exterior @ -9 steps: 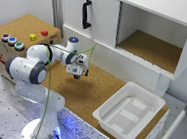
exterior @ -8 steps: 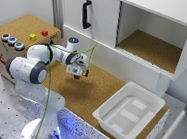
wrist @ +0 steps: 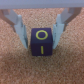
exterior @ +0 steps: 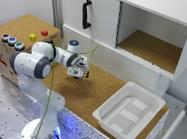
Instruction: Take the purple block and rotate it right
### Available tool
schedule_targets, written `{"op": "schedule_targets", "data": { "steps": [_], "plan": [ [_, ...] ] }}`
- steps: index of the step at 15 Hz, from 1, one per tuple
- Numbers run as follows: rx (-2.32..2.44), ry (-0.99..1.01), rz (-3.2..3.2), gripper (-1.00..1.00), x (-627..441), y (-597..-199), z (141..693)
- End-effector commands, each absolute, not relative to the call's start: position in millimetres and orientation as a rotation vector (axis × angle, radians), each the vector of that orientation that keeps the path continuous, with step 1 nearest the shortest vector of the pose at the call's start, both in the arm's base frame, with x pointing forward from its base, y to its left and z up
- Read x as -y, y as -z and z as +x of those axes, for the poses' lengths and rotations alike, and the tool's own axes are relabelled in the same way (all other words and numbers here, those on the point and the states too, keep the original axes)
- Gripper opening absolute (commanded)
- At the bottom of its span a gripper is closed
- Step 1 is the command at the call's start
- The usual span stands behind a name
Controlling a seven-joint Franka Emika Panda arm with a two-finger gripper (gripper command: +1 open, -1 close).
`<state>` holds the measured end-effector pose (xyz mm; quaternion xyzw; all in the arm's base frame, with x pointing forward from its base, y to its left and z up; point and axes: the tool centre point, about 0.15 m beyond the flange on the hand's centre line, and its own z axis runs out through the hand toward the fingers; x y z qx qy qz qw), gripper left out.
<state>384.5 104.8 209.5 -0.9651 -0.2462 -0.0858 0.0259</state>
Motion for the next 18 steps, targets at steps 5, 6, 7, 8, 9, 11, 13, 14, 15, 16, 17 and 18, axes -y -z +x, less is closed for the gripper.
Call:
{"op": "schedule_targets", "data": {
  "steps": [5, 6, 7, 8, 9, 11, 13, 14, 15, 16, 17, 18],
  "plan": [
    [0.623, 0.181, -3.033, -1.0, -106, -230, 402],
    [0.527, 0.158, -3.036, -1.0, -104, -234, 405],
    [0.368, 0.146, -3.034, -1.0, -102, -240, 409],
    [0.207, 0.144, -3.036, -1.0, -99, -242, 415],
    [0.059, 0.141, -3.046, -1.0, -96, -242, 421],
    [-0.285, 0.057, -3.045, -1.0, -89, -227, 433],
    [-0.547, -0.04, -3.006, -1.0, -86, -212, 442],
    [-0.73, -0.067, -2.985, -1.0, -83, -204, 449],
    [-0.858, -0.083, -2.986, -1.0, -82, -199, 456],
    [-0.977, -0.091, -2.961, -1.0, -78, -199, 463],
    [-1.114, -0.067, -2.918, -1.0, -73, -200, 471],
    [-1.259, -0.058, -2.808, -1.0, -69, -200, 474]
  ]
}}
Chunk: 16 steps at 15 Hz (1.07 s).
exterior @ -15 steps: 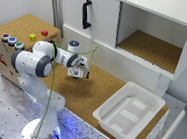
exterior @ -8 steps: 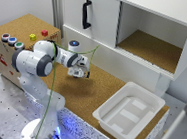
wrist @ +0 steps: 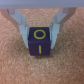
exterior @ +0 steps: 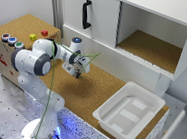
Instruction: Take the purple block and rotate it right
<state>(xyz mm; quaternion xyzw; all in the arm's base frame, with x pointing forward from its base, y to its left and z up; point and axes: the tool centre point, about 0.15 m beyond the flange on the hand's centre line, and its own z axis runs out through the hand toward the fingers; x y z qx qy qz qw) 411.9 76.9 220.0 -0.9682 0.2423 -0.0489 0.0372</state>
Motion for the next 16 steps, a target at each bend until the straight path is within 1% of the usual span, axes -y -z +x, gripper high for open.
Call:
{"op": "schedule_targets", "data": {
  "steps": [1, 4, 5, 10, 13, 14, 15, 16],
  "plan": [
    [-1.376, -0.026, -2.727, -1.0, -65, -202, 476],
    [-1.772, 0.019, -2.454, -1.0, -58, -210, 465],
    [-1.831, 0.032, -2.404, -1.0, -56, -215, 463],
    [-2.04, -0.037, -2.317, -1.0, -43, -221, 441],
    [-2.109, -0.114, -2.301, -1.0, -41, -218, 436],
    [-2.094, -0.132, -2.322, 1.0, -40, -216, 437],
    [-2.08, -0.122, -2.355, 1.0, -40, -218, 439],
    [-1.967, -0.057, -2.427, 1.0, -46, -226, 447]
  ]
}}
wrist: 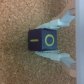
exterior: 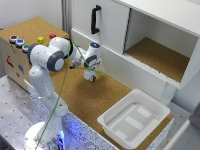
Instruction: Take the purple block and rotate it right
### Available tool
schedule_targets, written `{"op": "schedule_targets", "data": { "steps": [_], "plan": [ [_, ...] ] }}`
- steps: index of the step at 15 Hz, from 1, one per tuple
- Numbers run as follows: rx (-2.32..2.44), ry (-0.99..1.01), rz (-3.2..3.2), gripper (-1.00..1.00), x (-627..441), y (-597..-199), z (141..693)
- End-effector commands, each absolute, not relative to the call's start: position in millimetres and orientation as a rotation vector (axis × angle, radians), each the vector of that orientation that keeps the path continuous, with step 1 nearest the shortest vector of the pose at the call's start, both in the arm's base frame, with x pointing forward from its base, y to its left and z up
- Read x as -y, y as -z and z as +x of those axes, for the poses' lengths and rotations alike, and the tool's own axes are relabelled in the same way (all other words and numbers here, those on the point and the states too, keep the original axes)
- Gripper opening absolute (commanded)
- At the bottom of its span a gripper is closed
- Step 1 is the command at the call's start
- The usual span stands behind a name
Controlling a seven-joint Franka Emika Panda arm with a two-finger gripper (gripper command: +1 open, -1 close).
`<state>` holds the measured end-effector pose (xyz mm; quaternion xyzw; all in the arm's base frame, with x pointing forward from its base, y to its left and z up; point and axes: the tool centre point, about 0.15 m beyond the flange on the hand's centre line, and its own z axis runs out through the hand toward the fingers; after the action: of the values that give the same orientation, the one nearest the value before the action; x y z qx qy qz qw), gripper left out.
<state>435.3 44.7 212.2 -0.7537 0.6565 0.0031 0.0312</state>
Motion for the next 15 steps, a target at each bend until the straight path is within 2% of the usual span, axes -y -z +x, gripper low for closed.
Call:
{"op": "schedule_targets", "data": {
  "steps": [1, 5, 8, 11, 12, 15],
  "plan": [
    [-1.841, -0.013, -2.476, 1.0, -54, -233, 450],
    [-1.62, 0.072, -2.515, 1.0, -50, -274, 414],
    [-1.425, 0.069, -2.682, 1.0, -35, -284, 378],
    [-0.958, 0.056, -2.815, 1.0, -34, -296, 355],
    [-0.664, 0.124, -2.982, 1.0, -42, -309, 353],
    [-0.317, 0.099, -3.081, 1.0, -31, -323, 331]
  ]
}}
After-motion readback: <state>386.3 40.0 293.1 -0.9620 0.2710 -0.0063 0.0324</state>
